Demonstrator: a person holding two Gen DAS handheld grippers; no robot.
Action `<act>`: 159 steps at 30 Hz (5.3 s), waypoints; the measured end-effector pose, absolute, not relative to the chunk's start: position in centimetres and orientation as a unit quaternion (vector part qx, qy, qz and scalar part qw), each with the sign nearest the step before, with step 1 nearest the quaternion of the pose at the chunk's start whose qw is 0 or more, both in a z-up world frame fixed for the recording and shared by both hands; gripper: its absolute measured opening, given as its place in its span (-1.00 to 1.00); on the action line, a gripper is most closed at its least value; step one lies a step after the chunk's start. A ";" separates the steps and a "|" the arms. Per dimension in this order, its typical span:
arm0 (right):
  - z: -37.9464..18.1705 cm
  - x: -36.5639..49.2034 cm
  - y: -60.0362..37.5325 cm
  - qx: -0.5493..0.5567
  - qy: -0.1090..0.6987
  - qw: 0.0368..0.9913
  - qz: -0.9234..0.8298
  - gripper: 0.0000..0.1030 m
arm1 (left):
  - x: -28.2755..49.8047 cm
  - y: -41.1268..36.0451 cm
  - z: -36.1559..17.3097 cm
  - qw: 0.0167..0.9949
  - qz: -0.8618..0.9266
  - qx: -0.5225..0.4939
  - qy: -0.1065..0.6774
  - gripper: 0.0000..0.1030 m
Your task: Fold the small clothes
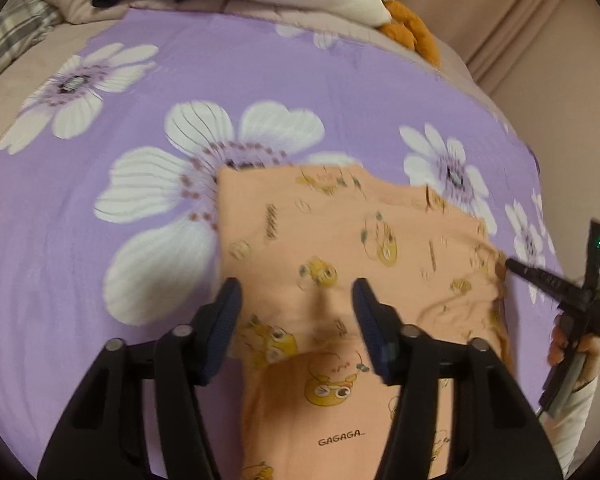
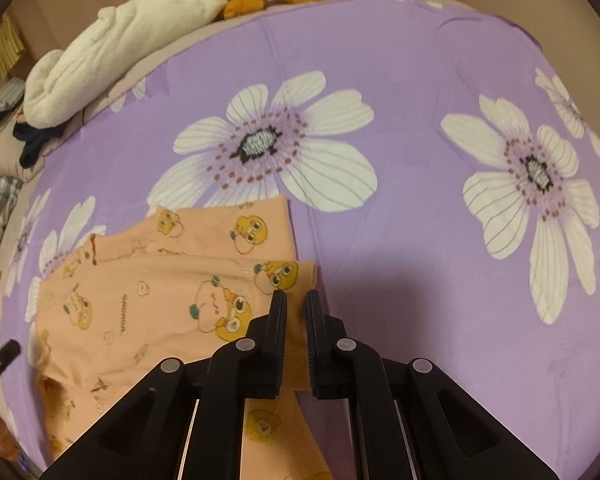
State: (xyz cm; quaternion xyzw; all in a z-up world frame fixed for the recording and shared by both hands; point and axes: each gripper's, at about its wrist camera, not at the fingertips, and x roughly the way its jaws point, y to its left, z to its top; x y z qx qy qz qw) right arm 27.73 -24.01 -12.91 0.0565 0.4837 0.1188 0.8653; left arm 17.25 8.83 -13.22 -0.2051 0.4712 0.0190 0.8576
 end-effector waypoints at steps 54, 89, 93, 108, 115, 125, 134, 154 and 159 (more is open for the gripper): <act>-18.0 7.2 -30.5 0.042 0.497 0.857 0.126 -0.02 | 0.5 5.4 -17.3 0.828 -0.008 -0.258 0.498 -0.03; -17.3 19.1 -29.4 0.131 0.470 0.859 0.155 -0.87 | 11.3 8.4 -17.1 0.845 0.003 -0.246 0.476 -0.80; -16.4 18.3 -30.3 0.135 0.466 0.860 0.158 -0.67 | 10.0 8.9 -16.0 0.841 -0.006 -0.263 0.472 -0.49; -16.7 11.9 -33.6 0.141 0.475 0.855 0.157 -0.02 | 1.8 7.5 -16.1 0.828 -0.027 -0.286 0.482 0.20; -17.9 11.2 -33.1 0.140 0.486 0.847 0.163 -0.02 | 0.6 6.6 -16.9 0.824 -0.031 -0.291 0.485 0.12; -18.5 10.5 -30.9 0.112 0.487 0.845 0.193 -0.74 | 1.2 4.3 -17.5 0.817 -0.068 -0.274 0.503 -0.86; -13.5 9.7 -31.4 0.124 0.428 0.868 0.222 -0.81 | 0.5 4.9 -10.6 0.856 -0.087 -0.282 0.424 -0.88; -4.5 4.8 -33.4 0.172 0.298 0.898 0.275 -0.81 | -3.9 6.6 -2.2 0.886 -0.096 -0.300 0.340 -0.89; -4.3 6.1 -32.9 0.172 0.293 0.900 0.275 -0.81 | -2.1 7.2 -2.4 0.885 -0.087 -0.311 0.337 -0.88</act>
